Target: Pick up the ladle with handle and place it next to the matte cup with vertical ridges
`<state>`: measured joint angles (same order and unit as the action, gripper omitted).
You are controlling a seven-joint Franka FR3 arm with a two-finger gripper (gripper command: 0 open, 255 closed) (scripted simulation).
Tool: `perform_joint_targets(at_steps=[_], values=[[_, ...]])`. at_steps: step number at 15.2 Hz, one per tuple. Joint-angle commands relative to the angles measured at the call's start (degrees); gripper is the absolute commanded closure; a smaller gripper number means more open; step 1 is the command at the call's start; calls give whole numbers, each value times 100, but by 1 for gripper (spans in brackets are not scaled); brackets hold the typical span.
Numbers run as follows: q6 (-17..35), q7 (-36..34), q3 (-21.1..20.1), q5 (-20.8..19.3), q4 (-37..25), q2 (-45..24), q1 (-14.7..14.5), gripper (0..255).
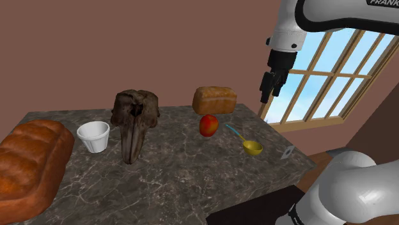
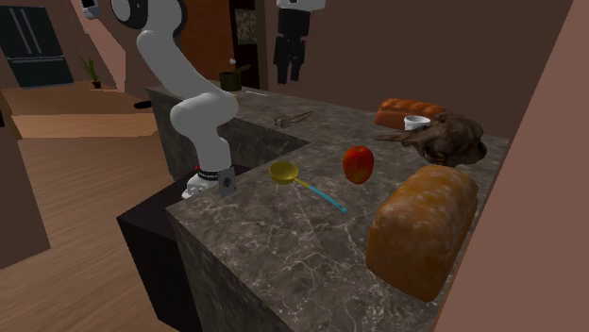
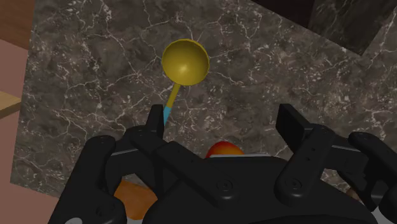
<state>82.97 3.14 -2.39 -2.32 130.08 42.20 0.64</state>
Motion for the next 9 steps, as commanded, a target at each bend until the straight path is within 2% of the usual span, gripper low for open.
perform_joint_targets(at_steps=[1, 9], values=[[0, 0, 0, 0, 0, 0, 0, 0], [1602, -291, 484, 258, 1234, -303, 350, 0]])
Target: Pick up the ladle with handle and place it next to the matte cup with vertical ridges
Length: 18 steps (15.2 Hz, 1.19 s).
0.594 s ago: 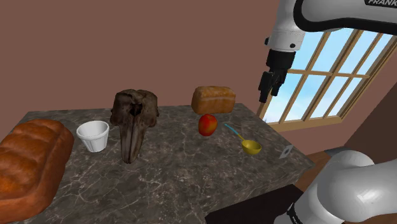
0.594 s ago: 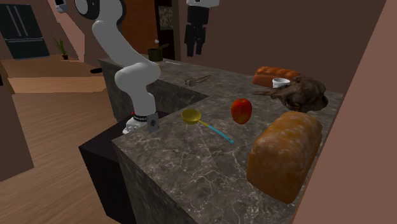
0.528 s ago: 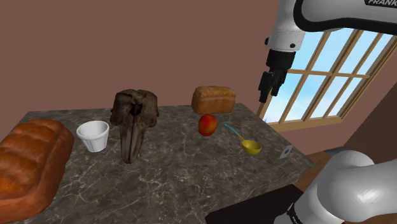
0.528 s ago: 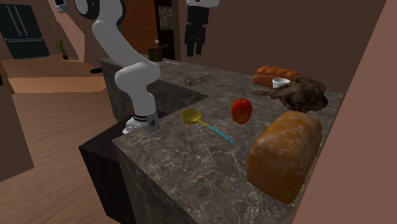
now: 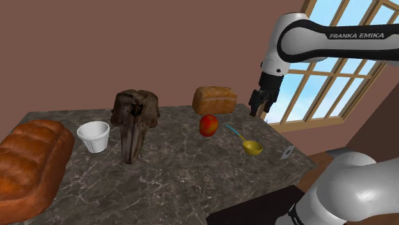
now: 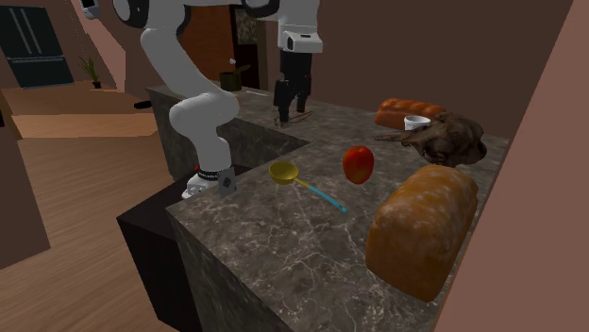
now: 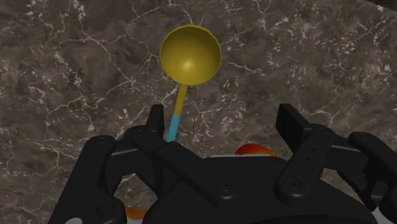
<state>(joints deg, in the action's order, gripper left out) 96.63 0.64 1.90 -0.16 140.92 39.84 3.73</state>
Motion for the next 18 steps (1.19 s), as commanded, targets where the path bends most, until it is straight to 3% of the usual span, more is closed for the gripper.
perform_joint_targets(at_steps=[1, 11, 18], values=[[448, -66, 115, 80, 281, -142, 80, 0], [2701, -65, 753, 692, 1220, -1425, 321, 0], [3359, 17, 748, 831, 1535, -1770, 228, 0]])
